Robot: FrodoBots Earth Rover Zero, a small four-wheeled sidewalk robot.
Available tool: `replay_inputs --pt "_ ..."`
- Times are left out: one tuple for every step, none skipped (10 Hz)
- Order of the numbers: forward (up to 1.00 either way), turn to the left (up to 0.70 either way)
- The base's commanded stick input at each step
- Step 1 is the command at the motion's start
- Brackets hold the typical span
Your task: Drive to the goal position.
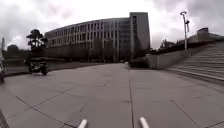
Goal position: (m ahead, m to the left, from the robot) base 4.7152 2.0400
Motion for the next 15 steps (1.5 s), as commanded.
replay_inputs --pt "0.50 0.00" --pt "0.50 0.00" --pt "0.50 0.00" --pt "0.50 0.00" --pt "0.50 0.00" --pt "0.50 0.00" --pt "0.50 0.00" --pt "0.50 0.00" --pt "0.50 0.00" --pt "0.50 0.00" --pt "0.50 0.00" --pt "0.50 0.00" --pt "0.50 0.00" --pt "0.50 0.00" --pt "0.50 0.00"
